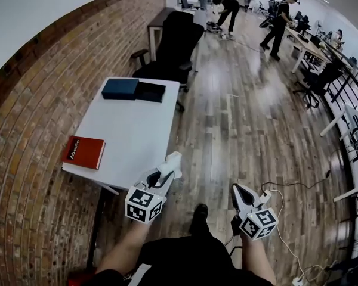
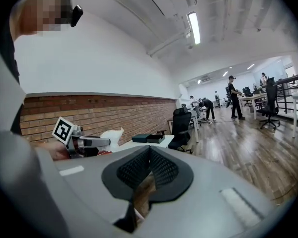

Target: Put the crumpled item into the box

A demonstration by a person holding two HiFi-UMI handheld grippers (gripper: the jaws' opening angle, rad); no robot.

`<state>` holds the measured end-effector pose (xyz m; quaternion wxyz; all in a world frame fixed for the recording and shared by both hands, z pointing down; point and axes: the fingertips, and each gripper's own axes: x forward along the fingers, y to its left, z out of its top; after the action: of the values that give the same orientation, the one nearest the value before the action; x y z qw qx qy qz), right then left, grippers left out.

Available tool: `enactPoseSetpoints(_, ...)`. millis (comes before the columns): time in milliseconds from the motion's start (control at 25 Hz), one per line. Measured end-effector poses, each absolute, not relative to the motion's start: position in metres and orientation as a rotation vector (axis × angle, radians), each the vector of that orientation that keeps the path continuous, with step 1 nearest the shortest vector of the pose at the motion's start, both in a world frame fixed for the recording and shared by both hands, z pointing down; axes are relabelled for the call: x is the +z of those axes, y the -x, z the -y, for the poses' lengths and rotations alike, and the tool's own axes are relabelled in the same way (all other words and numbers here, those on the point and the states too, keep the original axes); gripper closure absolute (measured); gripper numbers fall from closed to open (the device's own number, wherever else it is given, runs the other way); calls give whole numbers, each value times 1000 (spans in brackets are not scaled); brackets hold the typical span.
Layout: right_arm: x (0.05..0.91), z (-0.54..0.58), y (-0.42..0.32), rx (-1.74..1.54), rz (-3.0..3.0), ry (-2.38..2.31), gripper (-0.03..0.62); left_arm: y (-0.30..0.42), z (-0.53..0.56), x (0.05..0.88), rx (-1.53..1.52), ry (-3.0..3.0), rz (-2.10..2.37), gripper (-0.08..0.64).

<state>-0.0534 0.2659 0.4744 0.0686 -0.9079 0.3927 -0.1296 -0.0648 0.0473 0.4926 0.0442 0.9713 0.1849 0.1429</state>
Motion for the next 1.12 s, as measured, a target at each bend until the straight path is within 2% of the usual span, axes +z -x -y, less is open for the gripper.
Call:
enactPoseSetpoints(480,469,-242,-139,-411,-1486,2594,592,-88,-43,475,444,-2990,-305,466)
enactPoseSetpoints(1120,497,-243,-261,-530,-1549,2540,592,-216,-28,487,472,-2965,-183,466)
